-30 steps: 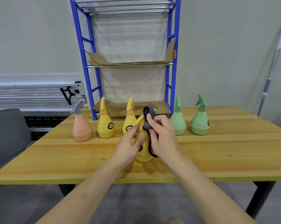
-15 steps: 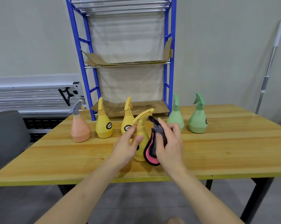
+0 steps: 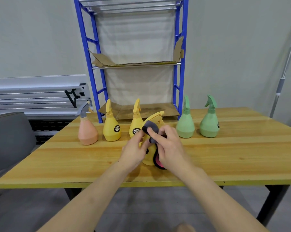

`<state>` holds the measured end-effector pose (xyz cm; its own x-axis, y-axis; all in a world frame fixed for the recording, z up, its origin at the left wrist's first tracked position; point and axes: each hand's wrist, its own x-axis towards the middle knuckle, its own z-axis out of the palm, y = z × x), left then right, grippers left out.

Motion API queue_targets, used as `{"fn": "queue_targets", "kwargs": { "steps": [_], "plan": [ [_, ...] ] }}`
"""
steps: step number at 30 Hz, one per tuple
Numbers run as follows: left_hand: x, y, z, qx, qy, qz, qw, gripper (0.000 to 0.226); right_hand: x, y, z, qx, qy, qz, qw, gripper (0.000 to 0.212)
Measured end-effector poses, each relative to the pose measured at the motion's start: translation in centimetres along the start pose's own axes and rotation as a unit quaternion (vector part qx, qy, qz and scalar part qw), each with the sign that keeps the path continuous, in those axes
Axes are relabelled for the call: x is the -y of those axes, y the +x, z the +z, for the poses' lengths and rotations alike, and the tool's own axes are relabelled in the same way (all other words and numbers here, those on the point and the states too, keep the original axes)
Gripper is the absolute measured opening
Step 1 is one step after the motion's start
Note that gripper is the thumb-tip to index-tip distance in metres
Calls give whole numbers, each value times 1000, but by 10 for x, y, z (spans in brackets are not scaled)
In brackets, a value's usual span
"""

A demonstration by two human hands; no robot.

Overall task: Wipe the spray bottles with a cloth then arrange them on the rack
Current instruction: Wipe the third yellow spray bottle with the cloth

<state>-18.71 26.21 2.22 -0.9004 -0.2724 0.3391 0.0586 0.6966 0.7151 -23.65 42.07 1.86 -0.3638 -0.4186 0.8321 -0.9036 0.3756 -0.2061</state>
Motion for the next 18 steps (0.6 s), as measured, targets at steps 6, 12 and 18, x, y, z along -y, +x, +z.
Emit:
{"fn": "queue_targets", "kwargs": {
  "steps": [6,12,18],
  "plan": [
    [0,1,-1,12,-18,11,1000,67,-6,-6,-10,26,10,-8,1000,45],
    [-6,-4,-1,13,-30,0,999,80,0,-1,-24,-16,10,-13,1000,44],
    [-8,-4,-4,14,-17,6,1000,63,-2,9,-7,2,17,7,1000,54]
  ]
}}
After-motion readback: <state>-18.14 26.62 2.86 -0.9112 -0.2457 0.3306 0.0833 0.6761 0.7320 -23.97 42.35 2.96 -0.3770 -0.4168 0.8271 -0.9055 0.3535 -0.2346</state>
